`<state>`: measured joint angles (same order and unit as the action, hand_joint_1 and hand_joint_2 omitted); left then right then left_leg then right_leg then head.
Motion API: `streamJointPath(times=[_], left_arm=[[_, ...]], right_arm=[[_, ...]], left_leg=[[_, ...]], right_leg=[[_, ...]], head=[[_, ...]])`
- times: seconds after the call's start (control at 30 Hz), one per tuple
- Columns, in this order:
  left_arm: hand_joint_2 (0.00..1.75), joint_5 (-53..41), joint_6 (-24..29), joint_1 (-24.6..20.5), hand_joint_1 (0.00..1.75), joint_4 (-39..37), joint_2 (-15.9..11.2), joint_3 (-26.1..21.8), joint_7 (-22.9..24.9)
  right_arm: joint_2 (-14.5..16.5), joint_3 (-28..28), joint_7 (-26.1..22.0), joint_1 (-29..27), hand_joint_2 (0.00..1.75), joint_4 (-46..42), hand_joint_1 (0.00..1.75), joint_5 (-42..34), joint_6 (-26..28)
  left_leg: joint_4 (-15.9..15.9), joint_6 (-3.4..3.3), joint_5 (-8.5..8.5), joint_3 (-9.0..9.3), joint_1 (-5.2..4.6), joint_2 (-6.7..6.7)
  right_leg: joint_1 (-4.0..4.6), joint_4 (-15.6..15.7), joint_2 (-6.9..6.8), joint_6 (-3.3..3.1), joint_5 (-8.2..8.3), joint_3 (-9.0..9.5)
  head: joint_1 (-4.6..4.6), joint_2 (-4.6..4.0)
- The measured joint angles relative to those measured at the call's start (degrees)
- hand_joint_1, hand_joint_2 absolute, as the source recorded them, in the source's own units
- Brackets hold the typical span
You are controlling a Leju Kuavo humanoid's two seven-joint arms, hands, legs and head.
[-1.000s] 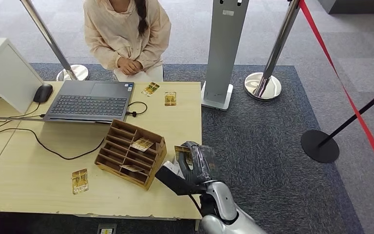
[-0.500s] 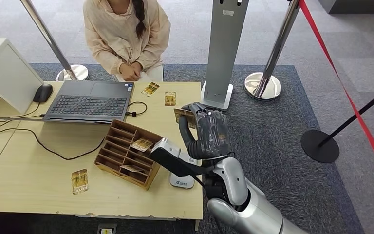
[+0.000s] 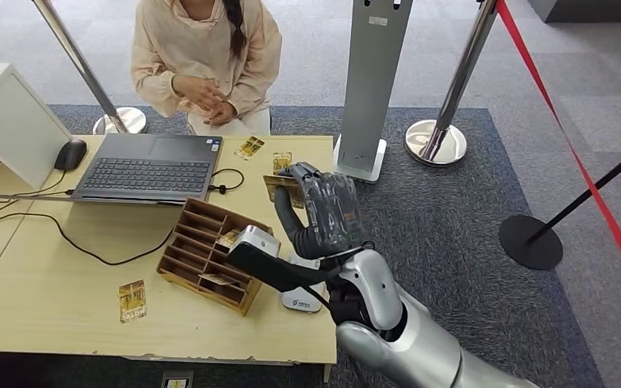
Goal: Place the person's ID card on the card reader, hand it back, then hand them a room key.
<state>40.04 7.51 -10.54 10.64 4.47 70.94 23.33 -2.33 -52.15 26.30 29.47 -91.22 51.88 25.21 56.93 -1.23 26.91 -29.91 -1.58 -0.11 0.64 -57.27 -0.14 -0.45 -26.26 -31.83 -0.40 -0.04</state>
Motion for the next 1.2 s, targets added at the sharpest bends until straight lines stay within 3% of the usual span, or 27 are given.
streamJointPath(times=[0.2,0.5,1.2], left_arm=[[1.75,-0.7,1.0,-0.3,0.00,0.0,1.0,0.2,1.8],[1.75,-0.7,1.0,-0.4,0.00,0.0,1.0,0.5,1.8],[1.75,-0.9,1.0,-0.4,0.00,0.0,1.0,0.5,1.4]], right_arm=[[6.3,-2.4,-3.6,5.4,1.75,10.0,1.75,-5.5,1.9],[12.2,-4.9,-4.6,8.7,1.75,20.3,1.75,-6.7,1.6],[19.3,-7.8,-6.9,12.1,1.75,31.9,1.75,-9.0,2.9]], left_leg=[[0.0,0.02,-0.04,0.04,0.02,-0.14],[0.0,0.03,-0.03,0.02,0.02,-0.15],[0.0,0.03,-0.03,0.04,0.01,-0.15]], right_leg=[[0.01,0.0,-0.10,0.00,0.00,0.00],[0.02,0.0,-0.10,-0.05,-0.05,-0.02],[0.01,0.0,-0.10,-0.05,-0.05,-0.02]], head=[[-0.01,0.00],[0.01,0.00],[0.01,0.00]])
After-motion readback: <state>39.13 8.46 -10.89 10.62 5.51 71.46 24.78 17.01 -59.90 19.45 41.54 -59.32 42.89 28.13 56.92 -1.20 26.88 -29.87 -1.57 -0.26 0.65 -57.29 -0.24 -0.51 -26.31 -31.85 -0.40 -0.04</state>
